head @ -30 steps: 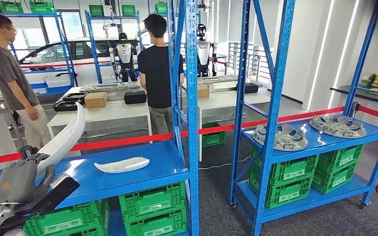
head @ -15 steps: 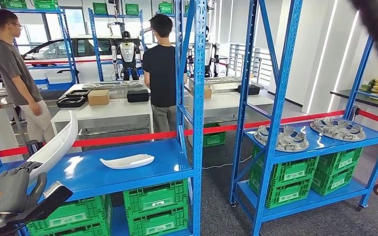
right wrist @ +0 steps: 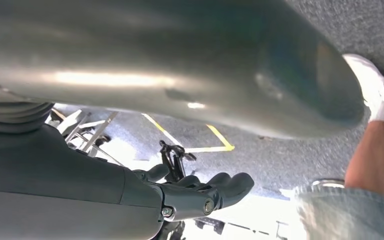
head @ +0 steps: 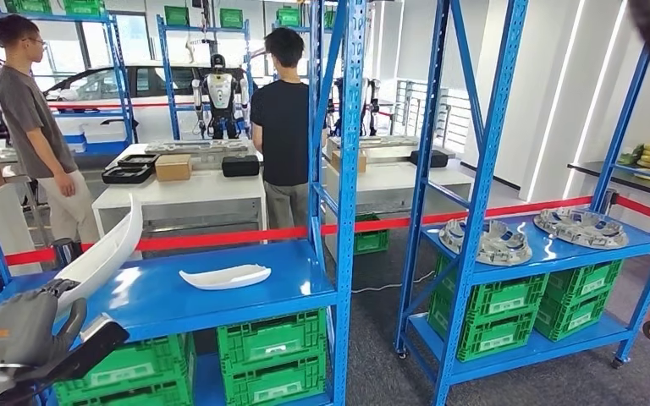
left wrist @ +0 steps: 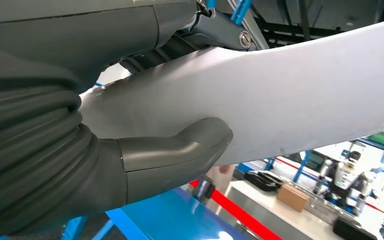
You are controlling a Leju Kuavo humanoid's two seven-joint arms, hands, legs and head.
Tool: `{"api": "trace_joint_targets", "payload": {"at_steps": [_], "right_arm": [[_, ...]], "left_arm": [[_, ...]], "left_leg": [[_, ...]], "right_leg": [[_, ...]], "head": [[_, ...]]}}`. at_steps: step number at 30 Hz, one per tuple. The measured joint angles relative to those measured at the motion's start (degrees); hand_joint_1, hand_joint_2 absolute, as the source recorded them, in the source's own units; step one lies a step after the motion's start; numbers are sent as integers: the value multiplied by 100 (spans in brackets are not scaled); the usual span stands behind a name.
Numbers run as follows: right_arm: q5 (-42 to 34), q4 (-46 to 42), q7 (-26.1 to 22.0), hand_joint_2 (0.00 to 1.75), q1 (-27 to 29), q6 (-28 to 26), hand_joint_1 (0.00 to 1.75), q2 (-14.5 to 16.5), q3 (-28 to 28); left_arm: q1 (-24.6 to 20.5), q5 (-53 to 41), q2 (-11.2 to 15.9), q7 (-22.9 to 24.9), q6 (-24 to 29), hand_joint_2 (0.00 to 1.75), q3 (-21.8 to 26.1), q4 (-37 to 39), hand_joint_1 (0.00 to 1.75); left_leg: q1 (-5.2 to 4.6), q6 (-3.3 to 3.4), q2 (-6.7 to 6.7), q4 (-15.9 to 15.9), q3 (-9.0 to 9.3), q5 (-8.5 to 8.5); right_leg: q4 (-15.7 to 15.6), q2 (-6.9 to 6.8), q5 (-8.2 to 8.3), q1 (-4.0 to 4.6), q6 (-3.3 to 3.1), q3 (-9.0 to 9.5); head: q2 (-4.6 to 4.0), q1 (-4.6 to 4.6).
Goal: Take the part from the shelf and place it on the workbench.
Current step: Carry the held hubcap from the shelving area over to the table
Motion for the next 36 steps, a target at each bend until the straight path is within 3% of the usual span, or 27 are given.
{"api": "trace_joint_targets", "payload": {"at_steps": [2, 3, 4, 5, 7, 9, 12, 14, 16, 18, 19, 20, 22, 24, 25, 27, 29, 31, 33, 34, 35, 36], "right_arm": [[1, 0, 1, 0, 12, -15, 0, -1, 0], [0, 0, 1, 0, 17, -16, 0, 2, 0], [1, 0, -2, 0, 19, -16, 0, 4, 0], [3, 0, -5, 0, 19, -16, 0, 4, 0], [5, 1, -6, 0, 16, -15, 0, 6, 0], [4, 4, 12, 0, 19, -14, 0, 13, 1], [9, 7, 48, 0, 8, -15, 0, 24, 0], [18, 7, 54, 0, -16, -15, 0, 22, 0], [26, 7, 64, 0, -11, -14, 0, 19, 0], [33, 7, 73, 0, -1, -10, 0, 20, 0], [40, 7, 72, 0, -2, -5, 0, 21, 0], [48, 7, 67, 0, -4, 2, 0, 22, 0], [69, 7, 55, 0, -8, 16, 0, 26, 1], [97, 7, 46, 0, -5, 30, 0, 28, 2], [110, 7, 43, 0, -7, 36, 0, 29, 3], [126, 7, 34, 0, -22, 42, 0, 28, 10], [144, 7, 21, 0, -33, 44, 0, 27, 20], [161, 7, 20, 0, -19, 45, 0, 13, 25], [173, 7, 25, 0, -3, 45, 0, -1, 24], [177, 7, 25, 0, -1, 46, 0, -2, 25], [182, 7, 25, 0, -3, 46, 0, -4, 25], [185, 7, 25, 0, -4, 47, 0, -9, 26]], "left_arm": [[9, 7, 2, 2, -4, 175, -1, 16, 157], [20, 9, 2, 2, -5, 175, -1, 25, 157], [30, 13, 2, -1, -5, 175, -2, 31, 157], [37, 19, 2, -3, -6, 175, -2, 34, 157], [38, 35, 2, -9, -7, 175, -3, 33, 157], [33, 49, -1, -9, -16, 175, -3, 29, 157], [34, 61, 3, 3, -28, 175, -5, 21, 157], [23, 62, 17, 21, -34, 175, -21, 20, 157], [10, 61, 25, 42, -42, 175, -57, 21, 157], [25, 60, 26, 54, -53, 175, -85, 23, 157], [35, 60, 29, 58, -61, 175, -90, 24, 157], [41, 61, 34, 62, -67, 175, -91, 21, 157], [33, 68, 51, 68, -72, 175, -92, -4, 157], [13, 78, 65, 68, -72, 175, -92, -35, 157], [8, 81, 78, 68, -72, 175, -92, -43, 157], [17, 85, 115, 72, -73, 175, -93, -49, 157], [18, 98, 145, 75, -74, 175, -93, -60, 157], [25, 117, 150, 79, -74, 175, -93, -66, 157], [68, 129, 154, 77, -84, 175, -92, -62, 157], [90, 131, 158, 71, -92, 175, -93, -60, 157], [105, 132, 162, 65, -99, 175, -93, -59, 157], [112, 133, 166, 58, -105, 175, -93, -61, 157]], "left_leg": [[2, -1, -35, 8, -37, 18], [5, -10, -66, 17, -53, 25], [12, -26, -105, 32, -67, 30], [24, -48, -149, 55, -80, 30], [39, -120, -235, 123, -123, 12], [32, -202, -321, 172, -179, 8], [37, -307, -434, 152, -224, 47], [37, -366, -307, 385, -353, -105], [37, -412, -99, 1062, -663, -460], [45, -432, -24, 1701, -947, -683], [48, -427, -8, 1748, -959, -648], [47, -412, 17, 1568, -858, -517], [12, -346, 228, 783, -443, -188], [-46, -271, 438, 225, -160, -48], [-68, -246, 457, 138, -130, -52], [-57, -191, 311, 99, -132, -11], [-20, -134, 178, 46, -117, 40], [5, -96, 46, 26, -121, 70], [9, -82, -109, 38, -138, 76], [10, -82, -192, 51, -142, 76], [15, -88, -274, 69, -145, 73], [23, -101, -356, 95, -147, 64]], "right_leg": [[803, 5, -376, 3, 9, -340], [1003, 6, -429, 0, 9, -413], [984, 8, -377, -5, 9, -378], [707, 23, -228, -14, 8, -215], [-100, 182, 48, -32, 17, 227], [-503, 293, 123, -35, -22, 430], [-501, 157, 133, -24, -156, 415], [-515, 57, 153, -33, -240, 417], [-520, -47, 152, -23, -289, 417], [-519, -167, 145, -10, -308, 416], [-519, -229, 143, -5, -311, 418], [-519, -291, 141, 1, -312, 423], [-517, -410, 132, 23, -307, 439], [-515, -523, 120, 58, -274, 448], [-519, -587, 118, 72, -249, 454], [-529, -686, 104, 72, -190, 476], [-360, -499, -37, 52, -134, 429], [262, -159, -380, 41, -97, 156], [955, -20, -632, 43, -82, -186], [1057, -4, -605, 41, -81, -250], [934, 10, -471, 37, -82, -205], [594, 55, -257, 28, -82, -51]], "head": [[0, 4], [0, 4], [0, 5], [1, 6], [1, 8], [0, 1], [0, -5], [0, -22], [1, -42], [1, -43], [1, -44], [1, -46], [0, -49], [0, -40], [0, -33], [1, -20], [1, -15], [0, -1], [1, 12], [1, 16], [1, 17], [0, 18]]}}
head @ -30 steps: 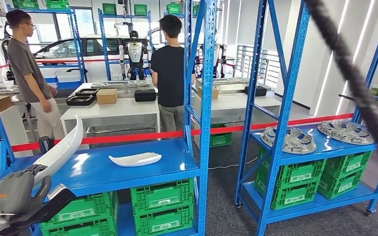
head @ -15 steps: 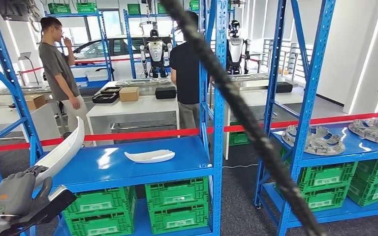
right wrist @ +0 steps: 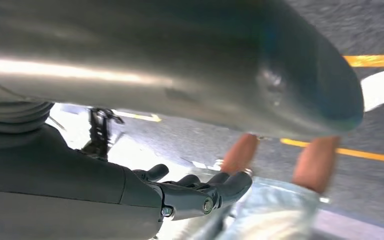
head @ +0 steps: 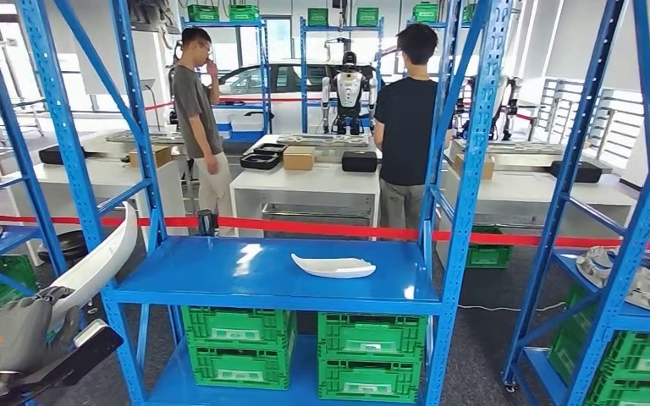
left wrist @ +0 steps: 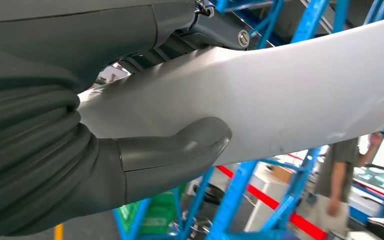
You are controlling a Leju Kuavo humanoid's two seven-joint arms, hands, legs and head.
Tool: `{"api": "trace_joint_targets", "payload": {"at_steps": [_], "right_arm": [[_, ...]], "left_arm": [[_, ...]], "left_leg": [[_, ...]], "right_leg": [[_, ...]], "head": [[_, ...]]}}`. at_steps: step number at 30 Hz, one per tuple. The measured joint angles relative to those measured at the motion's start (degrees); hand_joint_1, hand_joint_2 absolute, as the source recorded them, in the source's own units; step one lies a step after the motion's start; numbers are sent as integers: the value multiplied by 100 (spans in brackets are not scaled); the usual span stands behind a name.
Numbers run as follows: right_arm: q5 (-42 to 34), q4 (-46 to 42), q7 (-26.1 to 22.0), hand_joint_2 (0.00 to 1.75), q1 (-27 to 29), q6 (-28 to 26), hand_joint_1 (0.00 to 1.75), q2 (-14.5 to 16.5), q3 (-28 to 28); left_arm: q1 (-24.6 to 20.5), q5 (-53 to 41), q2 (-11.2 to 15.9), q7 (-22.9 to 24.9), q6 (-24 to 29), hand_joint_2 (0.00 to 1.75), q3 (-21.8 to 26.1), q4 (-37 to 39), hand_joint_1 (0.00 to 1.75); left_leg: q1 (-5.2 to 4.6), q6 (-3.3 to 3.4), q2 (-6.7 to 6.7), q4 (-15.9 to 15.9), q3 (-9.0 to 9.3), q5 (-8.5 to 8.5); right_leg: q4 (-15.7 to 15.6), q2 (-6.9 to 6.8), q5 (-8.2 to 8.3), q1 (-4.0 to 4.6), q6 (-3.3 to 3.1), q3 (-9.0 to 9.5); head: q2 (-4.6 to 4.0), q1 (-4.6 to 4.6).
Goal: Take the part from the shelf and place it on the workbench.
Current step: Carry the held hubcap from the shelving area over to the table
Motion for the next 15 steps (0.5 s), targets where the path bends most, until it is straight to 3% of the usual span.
{"api": "trace_joint_targets", "payload": {"at_steps": [2, 3, 4, 6, 7, 9, 10, 12, 13, 14, 15], "right_arm": [[10, 1, 7, 0, -1, 4, 0, -8, 1], [16, 2, 15, 0, 0, 7, 0, -9, 2], [22, 4, 28, 0, -2, 10, 0, -8, 2], [34, 6, 51, 0, -18, 11, 0, -3, 3], [43, 6, 57, 0, -33, 11, 0, -4, 3], [66, 7, 55, 0, -49, 11, 0, -4, 9], [77, 8, 51, 0, -47, 11, 0, -8, 15], [93, 8, 31, 0, -35, 9, 0, -9, 34], [97, 8, 13, 0, -37, 7, 0, -10, 45], [99, 8, -3, 0, -45, 4, 0, -10, 54], [98, 8, -16, 0, -54, 0, 0, -11, 60]], "left_arm": [[-5, 1, 5, -10, -2, 175, 1, -7, 157], [-9, 2, 9, -19, -2, 175, 1, -11, 157], [-11, 3, 19, -27, -2, 175, 1, -13, 157], [-7, 3, 55, -33, -1, 175, 0, -14, 157], [-8, 3, 79, -25, 2, 175, -1, -13, 157], [-25, 2, 101, -1, 8, 175, -3, -13, 157], [-35, 2, 103, 7, 9, 175, -4, -12, 157], [-40, 2, 100, 19, 8, 175, -4, -1, 157], [-41, 4, 102, 26, 7, 175, -4, 7, 157], [-46, 8, 104, 31, 7, 175, -4, 12, 157], [-58, 13, 106, 32, 7, 175, -4, 13, 157]], "left_leg": [[11, -56, -155, 63, -30, -22], [13, -97, -227, 83, -56, -22], [16, -139, -295, 85, -83, -12], [19, -217, -393, 57, -128, 24], [9, -248, -306, 83, -155, 8], [-13, -293, 39, 425, -333, -190], [-13, -312, 218, 765, -490, -361], [12, -337, 334, 1495, -845, -644], [20, -340, 349, 1662, -927, -659], [24, -334, 364, 1603, -896, -570], [22, -316, 401, 1324, -751, -398]], "right_leg": [[-739, 224, 290, -26, -6, 345], [-960, 299, 346, -32, -20, 444], [-1033, 328, 333, -27, -43, 472], [-1050, 198, 354, -21, -115, 468], [-1064, 137, 365, -28, -161, 475], [-1093, 11, 383, -38, -241, 487], [-1096, -52, 381, -28, -268, 490], [-1095, -189, 371, -11, -288, 491], [-1095, -262, 364, -6, -294, 495], [-1094, -333, 356, -1, -296, 504], [-1094, -404, 346, 4, -292, 520]], "head": [[0, -1], [1, -2], [1, -4], [1, -8], [1, -19], [1, -42], [1, -54], [1, -58], [1, -60], [2, -62], [2, -63]]}}
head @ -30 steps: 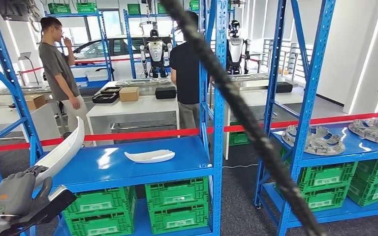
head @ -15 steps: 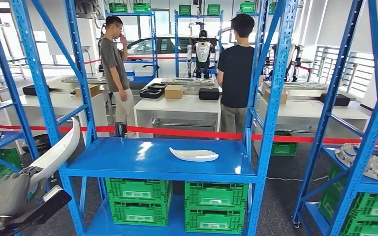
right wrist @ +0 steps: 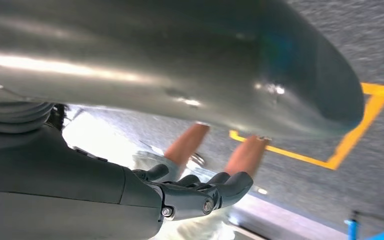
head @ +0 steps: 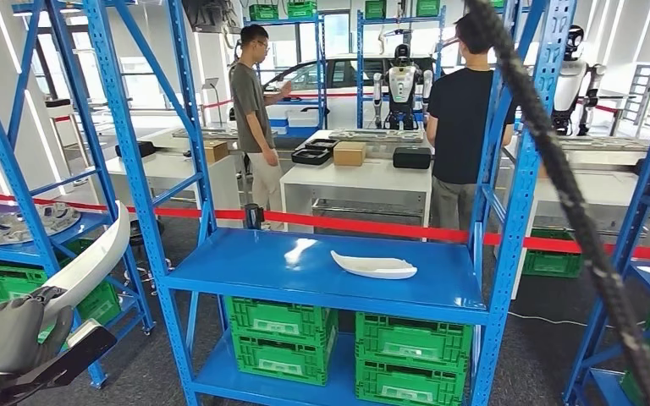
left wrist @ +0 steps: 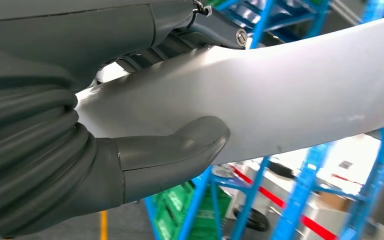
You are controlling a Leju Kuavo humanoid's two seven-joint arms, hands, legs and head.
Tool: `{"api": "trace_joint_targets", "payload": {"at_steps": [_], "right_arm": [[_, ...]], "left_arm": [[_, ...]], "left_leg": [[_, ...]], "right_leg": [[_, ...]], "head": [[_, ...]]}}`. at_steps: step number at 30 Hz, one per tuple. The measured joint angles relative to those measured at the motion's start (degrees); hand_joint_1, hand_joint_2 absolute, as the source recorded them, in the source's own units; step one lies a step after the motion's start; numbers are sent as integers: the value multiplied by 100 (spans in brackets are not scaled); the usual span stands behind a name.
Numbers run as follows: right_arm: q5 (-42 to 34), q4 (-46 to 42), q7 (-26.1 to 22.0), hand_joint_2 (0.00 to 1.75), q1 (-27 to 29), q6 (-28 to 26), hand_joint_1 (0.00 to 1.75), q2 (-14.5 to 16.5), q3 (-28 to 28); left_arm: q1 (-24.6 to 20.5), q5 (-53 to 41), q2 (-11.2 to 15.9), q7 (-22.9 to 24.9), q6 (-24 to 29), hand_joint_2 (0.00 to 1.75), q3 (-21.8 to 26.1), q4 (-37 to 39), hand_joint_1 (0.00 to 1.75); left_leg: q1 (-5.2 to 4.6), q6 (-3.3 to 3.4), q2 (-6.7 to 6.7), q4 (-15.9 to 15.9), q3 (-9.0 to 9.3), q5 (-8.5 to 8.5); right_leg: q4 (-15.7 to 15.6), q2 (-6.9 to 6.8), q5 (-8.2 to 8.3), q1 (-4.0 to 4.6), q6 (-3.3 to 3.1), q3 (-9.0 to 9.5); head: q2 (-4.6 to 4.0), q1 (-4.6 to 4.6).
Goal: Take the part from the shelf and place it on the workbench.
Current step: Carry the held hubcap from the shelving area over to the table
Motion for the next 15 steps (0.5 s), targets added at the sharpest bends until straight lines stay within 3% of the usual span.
{"api": "trace_joint_targets", "payload": {"at_steps": [2, 4, 6, 7, 9, 11, 12, 13, 14, 15], "right_arm": [[-14, 0, -14, 0, -16, -10, 0, -2, 6], [-41, 0, -36, 0, -24, -27, 0, -9, 10], [-67, 0, -65, 0, -33, -40, 0, -16, 13], [-77, 1, -82, 0, -39, -43, 0, -20, 13], [-88, 1, -108, 0, -39, -51, 0, -31, 14], [-99, 1, -110, 0, -8, -59, 0, -49, 15], [-106, 1, -104, 0, 10, -61, 0, -56, 15], [-113, 1, -97, 0, 22, -61, 0, -61, 15], [-118, 1, -92, 0, 27, -61, 0, -62, 15], [-121, 1, -85, 0, 27, -62, 0, -64, 15]], "left_arm": [[-45, 12, 1, -15, 1, 175, 0, -13, 157], [-90, 28, -9, -41, 14, 175, 0, -28, 157], [-102, 41, -3, -61, 36, 175, 0, -36, 157], [-101, 44, 0, -67, 45, 175, 0, -44, 157], [-117, 50, -8, -73, 56, 175, 0, -63, 157], [-116, 55, -33, -79, 63, 175, 0, -70, 157], [-99, 56, -45, -84, 63, 175, 0, -69, 157], [-80, 58, -52, -90, 63, 175, 0, -67, 157], [-66, 62, -55, -96, 63, 175, 0, -65, 157], [-59, 66, -55, -102, 64, 175, 0, -64, 157]], "left_leg": [[-52, 73, 248, -811, 434, 319], [-113, 152, 424, -1248, 657, 410], [-131, 206, 313, -1301, 664, 414], [-123, 233, 238, -1328, 676, 433], [-84, 294, 100, -1388, 702, 477], [-59, 328, -44, -1402, 701, 496], [-58, 333, -124, -1398, 697, 497], [-57, 335, -210, -1390, 693, 498], [-53, 332, -294, -1375, 691, 496], [-45, 322, -375, -1355, 690, 490]], "right_leg": [[1, -132, -30, 23, 27, 39], [-3, -261, -56, 54, 76, 69], [-26, -404, -72, 64, 132, 109], [-18, -405, -99, 54, 161, 127], [245, -129, -289, 31, 213, 35], [974, 242, -643, 22, 239, -310], [1348, 319, -771, 25, 248, -502], [1573, 348, -802, 26, 252, -636], [1564, 359, -711, 22, 254, -661], [1326, 375, -523, 14, 257, -574]], "head": [[-1, -3], [-1, 7], [-1, 19], [-1, 21], [-1, 29], [-1, 44], [-1, 51], [-2, 55], [-2, 56], [-1, 57]]}}
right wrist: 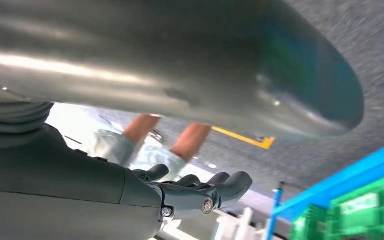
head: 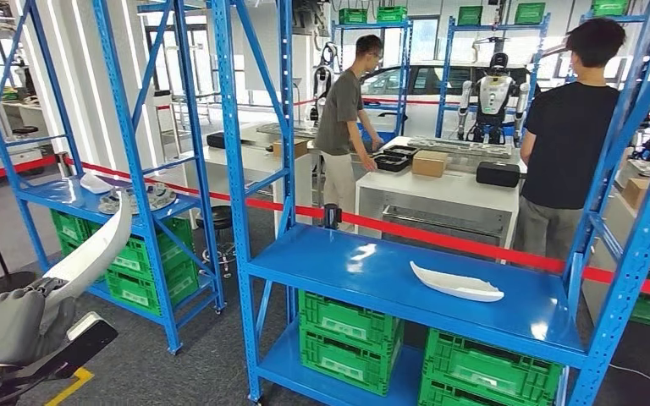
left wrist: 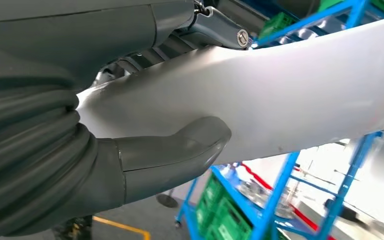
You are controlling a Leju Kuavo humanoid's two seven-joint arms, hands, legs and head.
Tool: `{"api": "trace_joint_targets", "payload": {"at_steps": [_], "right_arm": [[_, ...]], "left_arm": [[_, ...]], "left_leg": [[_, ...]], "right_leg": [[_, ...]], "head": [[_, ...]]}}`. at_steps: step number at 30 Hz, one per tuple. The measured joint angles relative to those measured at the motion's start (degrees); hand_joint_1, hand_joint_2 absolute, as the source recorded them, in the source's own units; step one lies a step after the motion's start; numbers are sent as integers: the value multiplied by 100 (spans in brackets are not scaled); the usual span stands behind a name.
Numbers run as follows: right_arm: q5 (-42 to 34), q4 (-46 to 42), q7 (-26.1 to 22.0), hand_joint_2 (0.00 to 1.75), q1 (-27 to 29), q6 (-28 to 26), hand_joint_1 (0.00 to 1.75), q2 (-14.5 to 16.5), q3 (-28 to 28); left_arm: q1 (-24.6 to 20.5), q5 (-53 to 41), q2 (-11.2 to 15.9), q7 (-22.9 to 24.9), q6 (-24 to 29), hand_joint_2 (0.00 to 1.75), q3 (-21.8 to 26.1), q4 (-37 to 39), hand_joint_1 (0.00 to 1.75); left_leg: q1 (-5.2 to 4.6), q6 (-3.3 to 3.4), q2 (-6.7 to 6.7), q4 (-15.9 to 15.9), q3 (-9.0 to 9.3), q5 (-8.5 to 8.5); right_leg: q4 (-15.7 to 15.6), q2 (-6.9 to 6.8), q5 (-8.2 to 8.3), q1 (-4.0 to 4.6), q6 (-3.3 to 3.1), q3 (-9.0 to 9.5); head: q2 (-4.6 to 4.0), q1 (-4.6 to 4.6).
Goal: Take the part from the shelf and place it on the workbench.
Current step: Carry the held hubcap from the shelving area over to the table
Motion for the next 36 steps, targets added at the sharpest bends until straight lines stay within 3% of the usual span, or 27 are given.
{"api": "trace_joint_targets", "payload": {"at_steps": [1, 3, 5, 7, 9, 11, 13, 14, 15, 16, 18, 20, 22, 24, 26, 28, 29, 30, 31, 33, 35, 36], "right_arm": [[-2, 0, 6, 0, 0, -1, 0, -4, 0], [-1, 1, 15, 0, 3, -1, 0, -11, 0], [0, 2, 32, 0, 3, 1, 0, -11, 0], [5, 2, 49, 0, -13, 1, 0, -12, 0], [19, 2, 51, 0, -31, 5, 0, -17, 0], [33, 2, 54, 0, -20, 9, 0, -23, 0], [43, 2, 55, 0, -4, 10, 0, -26, 0], [48, 2, 51, 0, -3, 10, 0, -26, 0], [50, 2, 45, 0, -4, 10, 0, -24, 0], [52, 2, 35, 0, -6, 10, 0, -22, 0], [59, 2, 11, 0, -5, 10, 0, -19, 0], [72, 2, -10, 0, -9, 10, 0, -9, 0], [83, 2, -22, 0, -34, 9, 0, 10, 0], [87, 3, -31, 0, -59, 2, 0, 29, 3], [89, 4, -36, 0, -45, -10, 0, 33, 4], [96, 4, -39, 0, -17, -16, 0, 31, 2], [101, 4, -43, 0, -9, -15, 0, 31, 2], [103, 4, -45, 0, -8, -15, 0, 31, 2], [103, 4, -46, 0, -7, -16, 0, 31, 2], [95, 5, -49, 0, -3, -32, 0, 31, 2], [78, 6, -43, 0, 3, -52, 0, 37, 2], [69, 7, -34, 0, 2, -58, 0, 38, 2]], "left_arm": [[2, 8, -1, -5, 2, 175, 0, -1, 157], [-1, 25, -5, -13, 10, 175, 0, -6, 157], [0, 35, -4, -25, 16, 175, 0, -8, 157], [11, 38, 19, -36, 17, 175, 0, -7, 157], [21, 40, 50, -32, 19, 175, -1, -7, 157], [40, 41, 58, -17, 20, 175, -3, -4, 157], [73, 42, 58, 0, 16, 175, -4, 5, 157], [86, 43, 63, 10, 13, 175, -4, 11, 157], [90, 44, 69, 15, 8, 175, -4, 13, 157], [86, 45, 75, 16, 4, 175, -4, 7, 157], [60, 54, 81, 14, 0, 175, -4, -20, 157], [48, 71, 99, 7, -1, 175, -4, -46, 157], [78, 86, 154, -7, -2, 175, -4, -62, 157], [107, 92, 200, -16, -2, 175, -4, -78, 157], [134, 93, 205, -21, -1, 175, -4, -87, 157], [196, 93, 199, -27, -2, 175, -4, -88, 157], [227, 92, 197, -30, -3, 175, -4, -88, 157], [247, 92, 197, -30, -4, 175, -4, -89, 157], [256, 91, 197, -29, -4, 175, -4, -91, 157], [244, 90, 196, -18, -6, 175, -4, -100, 157], [225, 87, 192, 3, -14, 175, -4, -117, 157], [221, 85, 196, 15, -18, 175, -4, -123, 157]], "left_leg": [[11, -19, -78, 29, -4, -11], [20, -90, -230, 93, -43, -30], [28, -172, -366, 104, -92, -12], [38, -240, -423, 83, -128, 19], [19, -296, -123, 313, -259, -118], [14, -336, 248, 993, -580, -468], [29, -352, 328, 1669, -898, -708], [29, -343, 336, 1741, -926, -683], [24, -321, 352, 1578, -835, -561], [9, -285, 403, 1215, -639, -379], [-66, -192, 641, 416, -213, -127], [-132, -119, 741, 76, -43, -78], [-129, -67, 594, 22, -26, -40], [-94, -17, 463, -52, 8, 10], [-67, 18, 335, -82, 19, 32], [-60, 32, 179, -71, 13, 30], [-56, 30, 91, -57, 11, 27], [-47, 20, 2, -34, 8, 21], [-31, 1, -83, -1, 5, 8], [1, -71, -249, 95, -30, -32], [22, -156, -401, 145, -91, -37], [29, -197, -476, 139, -116, -18]], "right_leg": [[-406, 63, 227, -17, 7, 174], [-1084, 251, 476, -41, 12, 479], [-1262, 293, 479, -32, -34, 552], [-1280, 152, 509, -29, -123, 567], [-1309, 30, 537, -29, -209, 594], [-1319, -88, 538, -6, -256, 598], [-1318, -223, 525, 11, -275, 600], [-1318, -294, 518, 19, -283, 604], [-1317, -365, 510, 27, -288, 612], [-1317, -436, 500, 36, -289, 624], [-1318, -571, 472, 58, -265, 650], [-1324, -702, 449, 75, -220, 668], [-1336, -798, 426, 73, -169, 688], [-1188, -564, 311, 54, -119, 637], [-600, -175, 11, 36, -78, 366], [126, -36, -245, 31, -46, -8], [266, -24, -229, 25, -34, -101], [169, -13, -95, 14, -20, -82], [-146, 20, 119, -5, -3, 48], [-886, 259, 425, -55, 37, 389], [-1194, 390, 463, -61, 5, 534], [-1208, 336, 462, -42, -42, 541]], "head": [[0, 1], [1, -2], [0, -8], [0, -9], [0, -30], [-1, -50], [-1, -52], [0, -54], [1, -55], [1, -56], [0, -56], [0, -45], [1, -35], [0, -35], [-1, -20], [-1, -4], [-1, -3], [-1, -2], [-1, -1], [-1, 0], [0, -4], [1, -6]]}}
